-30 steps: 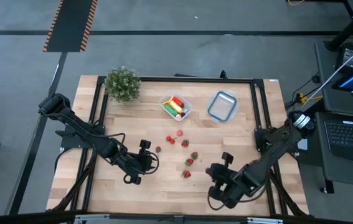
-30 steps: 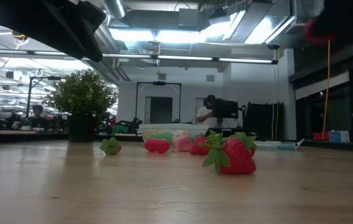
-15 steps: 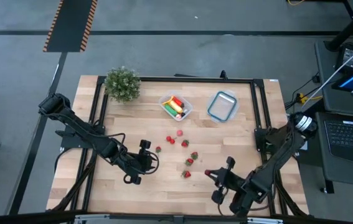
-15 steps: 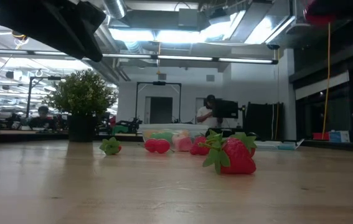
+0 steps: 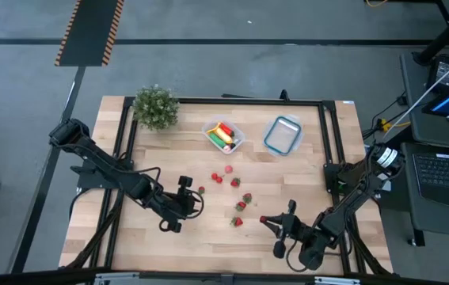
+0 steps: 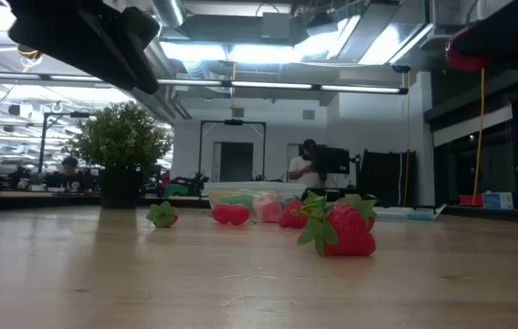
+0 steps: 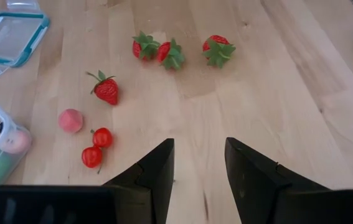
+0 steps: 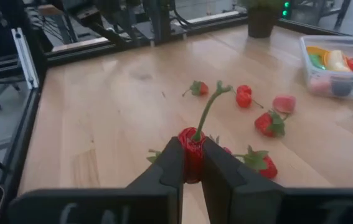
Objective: Pick and placing Produce into tupperware
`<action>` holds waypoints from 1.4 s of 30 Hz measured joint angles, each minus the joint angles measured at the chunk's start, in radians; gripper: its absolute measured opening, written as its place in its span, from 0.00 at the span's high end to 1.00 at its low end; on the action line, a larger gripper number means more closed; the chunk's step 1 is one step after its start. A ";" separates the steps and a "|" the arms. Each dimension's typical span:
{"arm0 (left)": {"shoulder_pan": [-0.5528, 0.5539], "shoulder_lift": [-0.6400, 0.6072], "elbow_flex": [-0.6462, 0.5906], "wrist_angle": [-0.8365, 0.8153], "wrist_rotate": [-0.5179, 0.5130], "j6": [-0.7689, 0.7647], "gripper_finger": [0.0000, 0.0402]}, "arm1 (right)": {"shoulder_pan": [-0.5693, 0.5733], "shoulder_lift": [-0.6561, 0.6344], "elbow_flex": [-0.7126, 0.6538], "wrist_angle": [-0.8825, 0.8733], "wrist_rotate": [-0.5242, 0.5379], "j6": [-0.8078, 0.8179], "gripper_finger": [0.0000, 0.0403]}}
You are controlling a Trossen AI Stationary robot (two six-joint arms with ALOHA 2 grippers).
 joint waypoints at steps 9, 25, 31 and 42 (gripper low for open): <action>0.043 0.000 0.000 -0.001 0.000 0.004 0.66 | 0.000 0.000 -0.106 0.292 0.025 -0.182 0.91; 0.141 0.000 -0.076 0.011 -0.014 -0.001 0.66 | -0.137 0.000 -0.115 0.297 0.205 -0.254 0.91; 0.179 0.000 -0.131 0.145 -0.008 0.081 0.66 | -0.311 0.000 -0.115 0.278 0.027 -0.346 0.91; 0.295 -0.035 -0.279 0.473 0.137 0.161 0.71 | -0.576 0.000 -0.115 0.341 -0.345 -0.574 0.91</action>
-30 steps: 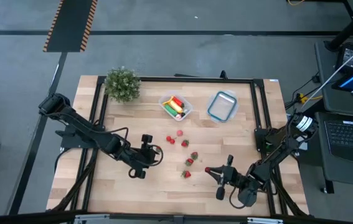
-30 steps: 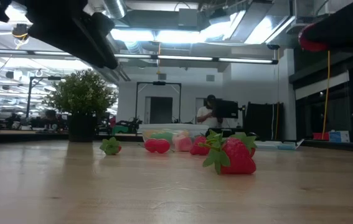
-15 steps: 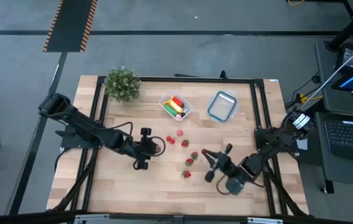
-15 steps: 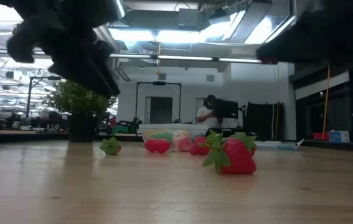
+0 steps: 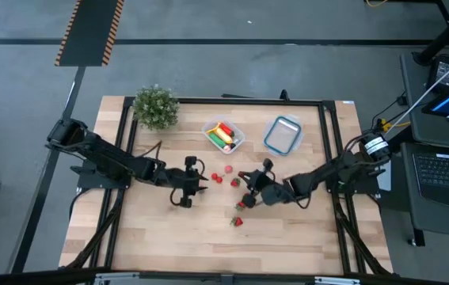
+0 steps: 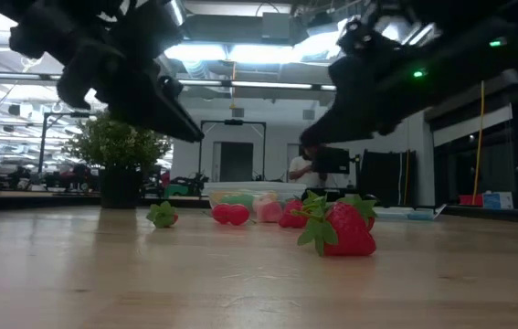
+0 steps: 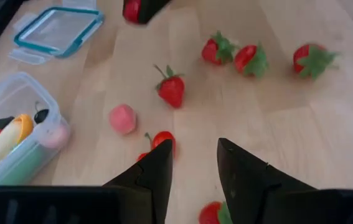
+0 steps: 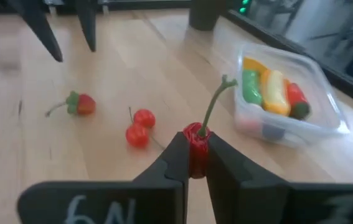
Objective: Pick and placing Produce into tupperware
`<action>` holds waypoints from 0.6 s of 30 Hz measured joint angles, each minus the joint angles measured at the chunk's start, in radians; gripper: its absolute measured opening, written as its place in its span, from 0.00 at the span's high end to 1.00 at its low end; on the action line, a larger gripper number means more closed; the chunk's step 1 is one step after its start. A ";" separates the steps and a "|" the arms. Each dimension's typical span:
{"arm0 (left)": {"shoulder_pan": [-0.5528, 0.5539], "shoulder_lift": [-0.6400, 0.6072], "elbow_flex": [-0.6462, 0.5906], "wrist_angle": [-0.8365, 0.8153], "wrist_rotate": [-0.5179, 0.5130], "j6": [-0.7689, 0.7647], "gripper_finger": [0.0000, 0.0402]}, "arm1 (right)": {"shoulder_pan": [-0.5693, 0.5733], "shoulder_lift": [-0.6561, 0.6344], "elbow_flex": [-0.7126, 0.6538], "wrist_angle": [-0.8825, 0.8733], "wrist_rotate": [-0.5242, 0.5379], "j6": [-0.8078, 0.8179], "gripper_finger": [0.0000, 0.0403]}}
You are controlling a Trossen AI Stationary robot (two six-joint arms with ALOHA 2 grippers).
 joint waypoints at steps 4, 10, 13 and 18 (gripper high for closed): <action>0.025 -0.059 -0.046 0.059 0.056 0.031 0.76 | -0.095 -0.002 0.000 0.067 -0.099 -0.111 0.91; 0.064 -0.185 -0.174 0.215 0.061 0.043 0.82 | -0.262 -0.015 0.000 0.124 -0.268 -0.186 0.91; 0.076 -0.249 -0.217 0.245 0.060 0.029 0.84 | -0.343 -0.031 0.000 0.120 -0.376 -0.198 0.91; 0.080 -0.318 -0.248 0.244 0.059 0.027 0.86 | -0.443 -0.036 0.037 0.045 -0.483 -0.191 0.91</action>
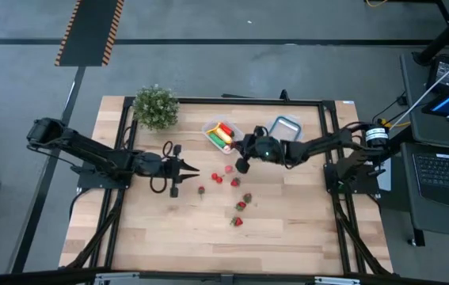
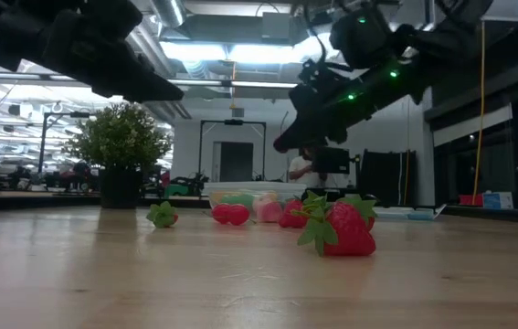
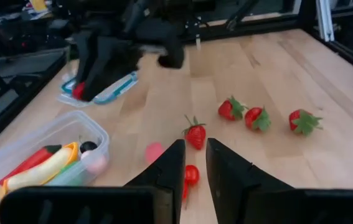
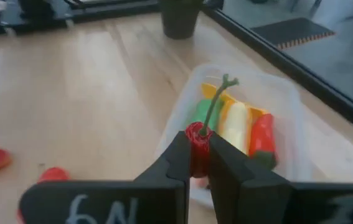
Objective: Pick and placing Produce into tupperware
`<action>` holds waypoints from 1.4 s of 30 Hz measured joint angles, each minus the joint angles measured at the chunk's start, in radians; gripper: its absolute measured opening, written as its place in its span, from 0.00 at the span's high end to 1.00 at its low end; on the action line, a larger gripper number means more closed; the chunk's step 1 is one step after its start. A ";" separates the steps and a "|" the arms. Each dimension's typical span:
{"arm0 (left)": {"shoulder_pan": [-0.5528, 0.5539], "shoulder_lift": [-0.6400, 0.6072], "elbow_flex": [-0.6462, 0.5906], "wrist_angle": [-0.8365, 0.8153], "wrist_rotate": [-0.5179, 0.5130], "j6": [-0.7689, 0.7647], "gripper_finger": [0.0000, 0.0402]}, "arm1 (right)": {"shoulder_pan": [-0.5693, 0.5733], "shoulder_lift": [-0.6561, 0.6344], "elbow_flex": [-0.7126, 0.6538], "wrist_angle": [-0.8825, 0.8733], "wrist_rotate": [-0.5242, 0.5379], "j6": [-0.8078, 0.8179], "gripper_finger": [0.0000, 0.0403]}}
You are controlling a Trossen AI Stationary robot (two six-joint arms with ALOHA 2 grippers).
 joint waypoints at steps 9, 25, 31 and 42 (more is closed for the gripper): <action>0.014 -0.005 -0.005 -0.003 -0.008 0.025 0.89 | -0.119 0.002 0.200 -0.376 -0.133 -0.051 0.91; 0.021 -0.005 -0.005 -0.004 -0.007 0.020 0.93 | -0.216 0.102 0.466 -0.769 -0.324 -0.108 0.91; 0.021 -0.005 -0.005 -0.004 -0.002 0.019 0.95 | -0.217 0.177 0.560 -0.873 -0.323 -0.123 0.91; 0.021 -0.005 -0.005 -0.009 -0.001 0.019 0.98 | -0.241 0.263 0.640 -0.967 -0.361 -0.123 0.91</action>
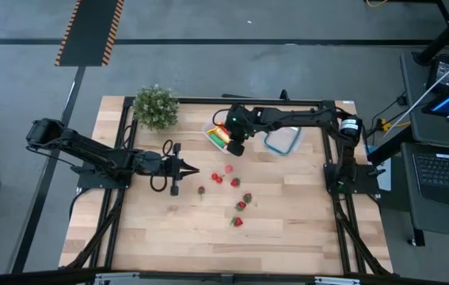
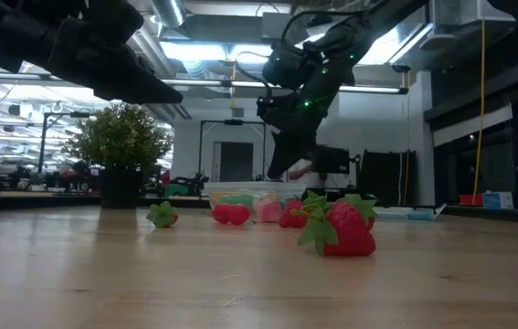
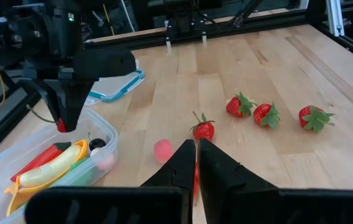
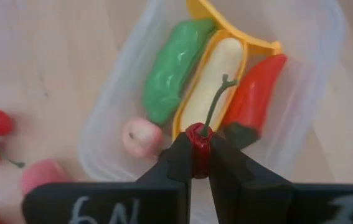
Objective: Pick and placing Produce into tupperware
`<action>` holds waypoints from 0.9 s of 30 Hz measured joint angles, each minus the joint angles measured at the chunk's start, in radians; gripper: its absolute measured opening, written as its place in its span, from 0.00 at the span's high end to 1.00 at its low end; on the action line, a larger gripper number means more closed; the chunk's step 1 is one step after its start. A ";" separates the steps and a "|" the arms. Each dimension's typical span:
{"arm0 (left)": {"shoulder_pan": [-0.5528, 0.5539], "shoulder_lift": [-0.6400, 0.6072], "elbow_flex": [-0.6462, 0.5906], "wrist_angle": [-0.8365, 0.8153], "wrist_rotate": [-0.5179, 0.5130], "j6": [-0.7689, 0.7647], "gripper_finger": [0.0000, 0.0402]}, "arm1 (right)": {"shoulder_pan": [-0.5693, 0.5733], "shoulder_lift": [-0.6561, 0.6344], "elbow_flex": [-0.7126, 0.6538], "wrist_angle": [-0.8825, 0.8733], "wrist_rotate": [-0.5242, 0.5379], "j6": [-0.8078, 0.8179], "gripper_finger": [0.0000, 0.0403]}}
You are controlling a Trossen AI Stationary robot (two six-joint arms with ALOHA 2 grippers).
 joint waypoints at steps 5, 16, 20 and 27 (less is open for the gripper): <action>0.000 0.000 0.000 -0.001 0.000 0.000 0.99 | -0.007 0.021 0.005 -0.031 -0.004 0.003 0.91; 0.000 0.000 0.000 -0.003 0.000 0.000 0.98 | -0.015 0.021 0.004 -0.037 -0.005 0.001 0.91; 0.000 0.000 0.000 -0.003 0.000 0.000 0.95 | -0.015 0.021 0.004 -0.038 -0.005 0.000 0.91; 0.000 0.000 0.000 -0.003 0.000 0.000 0.92 | -0.015 0.021 0.003 -0.071 -0.006 0.002 0.83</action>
